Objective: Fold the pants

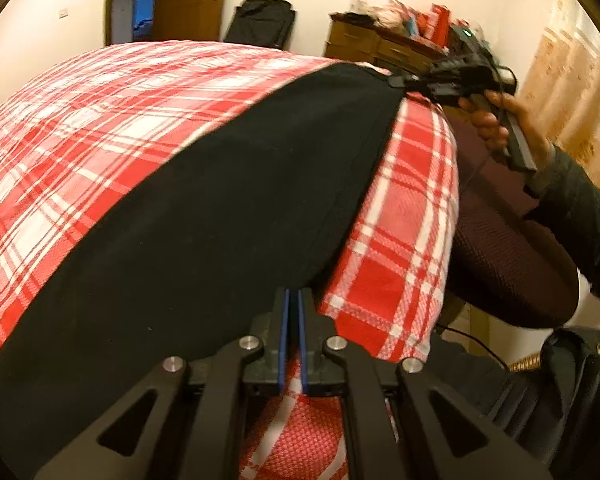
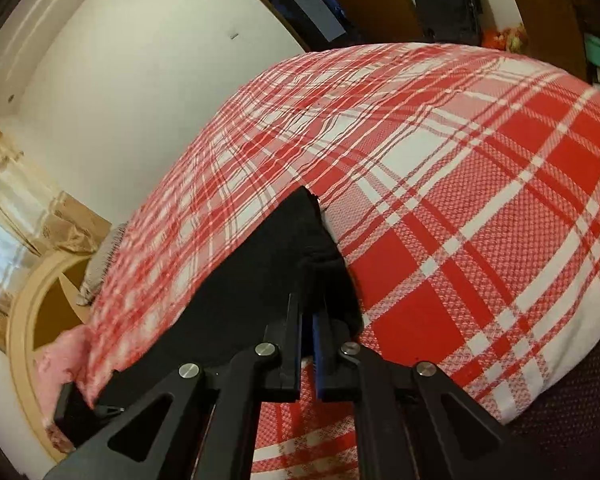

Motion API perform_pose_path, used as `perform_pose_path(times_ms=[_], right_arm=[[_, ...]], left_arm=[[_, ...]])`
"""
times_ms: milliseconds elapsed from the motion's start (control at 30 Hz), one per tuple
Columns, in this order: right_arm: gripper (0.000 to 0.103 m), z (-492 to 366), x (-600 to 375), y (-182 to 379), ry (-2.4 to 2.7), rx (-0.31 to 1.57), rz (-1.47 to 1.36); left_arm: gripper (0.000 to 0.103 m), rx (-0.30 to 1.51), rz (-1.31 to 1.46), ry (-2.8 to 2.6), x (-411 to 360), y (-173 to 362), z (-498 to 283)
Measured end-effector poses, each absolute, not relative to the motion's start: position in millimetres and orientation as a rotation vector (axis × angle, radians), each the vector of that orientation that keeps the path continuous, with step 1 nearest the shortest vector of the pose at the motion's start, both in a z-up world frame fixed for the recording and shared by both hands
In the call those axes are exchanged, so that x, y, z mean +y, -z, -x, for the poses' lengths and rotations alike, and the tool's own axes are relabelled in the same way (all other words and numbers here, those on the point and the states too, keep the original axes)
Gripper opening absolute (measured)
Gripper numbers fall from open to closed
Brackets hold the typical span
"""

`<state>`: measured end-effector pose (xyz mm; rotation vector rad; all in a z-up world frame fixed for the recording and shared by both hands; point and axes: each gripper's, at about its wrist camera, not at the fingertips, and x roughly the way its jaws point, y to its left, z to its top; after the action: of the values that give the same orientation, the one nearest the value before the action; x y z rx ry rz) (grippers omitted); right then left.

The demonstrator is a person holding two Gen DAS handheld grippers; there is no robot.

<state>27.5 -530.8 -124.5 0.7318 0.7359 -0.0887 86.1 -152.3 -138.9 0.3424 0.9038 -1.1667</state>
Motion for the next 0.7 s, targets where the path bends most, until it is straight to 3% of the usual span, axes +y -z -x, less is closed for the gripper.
perform_pose_path(times_ms=[133,233,400,567,700], right_arm=[[0.02,-20,-519,98,0.25,0.719,-0.59],[0.025,-20,-501,69,0.305,0.657,-0.465],[0.025,-47,-471,67,0.142,0.682,-0.432],[0.025,-62,-462,105,0.148,0.861,-0.405],[0.025,-46,-461,106,0.176,0.861,-0.409]], left_arm=[[0.008,0.872,-0.301,1.148,-141,127,-88],[0.01,0.838,-0.272,1.132,-134,117,-89],[0.028,0.879,-0.247,1.123,-139,129,-93],[0.035,0.919,-0.307,1.153,-142,148,-74],[0.035,0.913,-0.27,1.142,-133,141,-77]])
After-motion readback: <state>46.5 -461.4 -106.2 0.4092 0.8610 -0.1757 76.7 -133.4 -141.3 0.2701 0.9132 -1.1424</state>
